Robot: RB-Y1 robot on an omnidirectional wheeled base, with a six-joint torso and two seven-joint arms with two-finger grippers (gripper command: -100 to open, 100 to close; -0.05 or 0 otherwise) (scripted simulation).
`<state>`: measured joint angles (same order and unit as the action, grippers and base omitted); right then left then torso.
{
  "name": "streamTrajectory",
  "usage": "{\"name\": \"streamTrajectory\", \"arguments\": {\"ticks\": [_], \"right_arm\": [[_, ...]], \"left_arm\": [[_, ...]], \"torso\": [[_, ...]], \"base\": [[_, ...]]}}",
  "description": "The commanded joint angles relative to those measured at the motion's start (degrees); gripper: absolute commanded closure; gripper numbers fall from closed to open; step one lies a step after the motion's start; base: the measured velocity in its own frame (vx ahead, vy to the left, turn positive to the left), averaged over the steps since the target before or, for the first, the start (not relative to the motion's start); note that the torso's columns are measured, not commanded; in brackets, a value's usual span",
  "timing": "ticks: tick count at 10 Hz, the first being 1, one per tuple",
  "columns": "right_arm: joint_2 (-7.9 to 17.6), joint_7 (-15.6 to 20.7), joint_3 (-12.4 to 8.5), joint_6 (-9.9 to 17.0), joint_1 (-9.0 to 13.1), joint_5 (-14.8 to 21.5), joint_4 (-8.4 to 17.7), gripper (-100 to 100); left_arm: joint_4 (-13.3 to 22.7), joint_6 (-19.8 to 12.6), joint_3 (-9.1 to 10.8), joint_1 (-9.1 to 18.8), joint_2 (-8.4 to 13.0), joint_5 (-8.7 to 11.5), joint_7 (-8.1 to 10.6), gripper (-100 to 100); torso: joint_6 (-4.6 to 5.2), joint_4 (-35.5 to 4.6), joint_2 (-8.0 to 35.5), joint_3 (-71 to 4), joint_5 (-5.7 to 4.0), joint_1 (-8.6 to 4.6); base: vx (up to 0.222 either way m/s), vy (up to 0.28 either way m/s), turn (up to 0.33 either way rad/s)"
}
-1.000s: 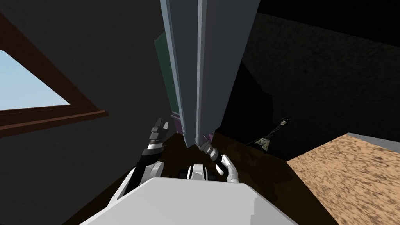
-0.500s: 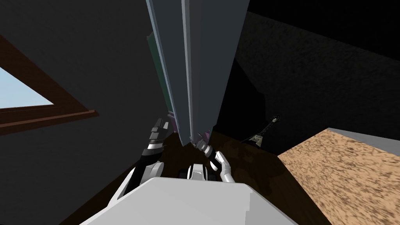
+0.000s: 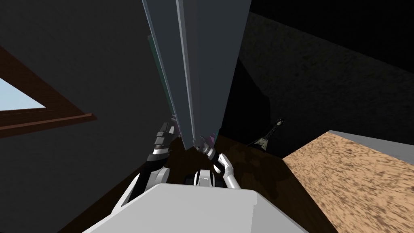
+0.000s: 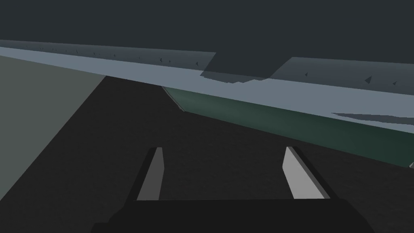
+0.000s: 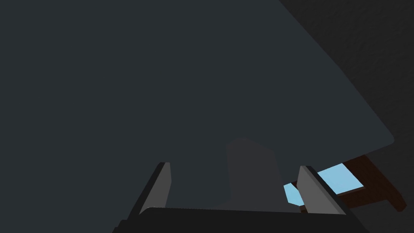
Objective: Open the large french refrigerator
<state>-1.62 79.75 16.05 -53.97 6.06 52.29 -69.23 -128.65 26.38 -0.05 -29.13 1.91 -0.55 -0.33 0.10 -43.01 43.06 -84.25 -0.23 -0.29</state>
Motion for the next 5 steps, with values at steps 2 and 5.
{"name": "streamTrajectory", "arguments": {"ticks": [2,5], "right_arm": [[0.3,0.1,-0.1,0.3,-0.3,0.2,0.4,0],[0.5,0.1,-0.1,0.5,-0.4,0.3,0.6,0]], "left_arm": [[0.0,0.0,0.0,0.0,0.0,0.0,0.0,0],[0.0,0.0,0.0,0.0,0.0,0.0,0.0,0]], "torso": [[-0.13,0.4,-0.4,-0.2,0.14,0.22],[-0.13,0.7,-0.7,-0.3,0.22,0.33]], "base": [[0.0,0.0,0.0],[0.0,0.0,0.0]]}}
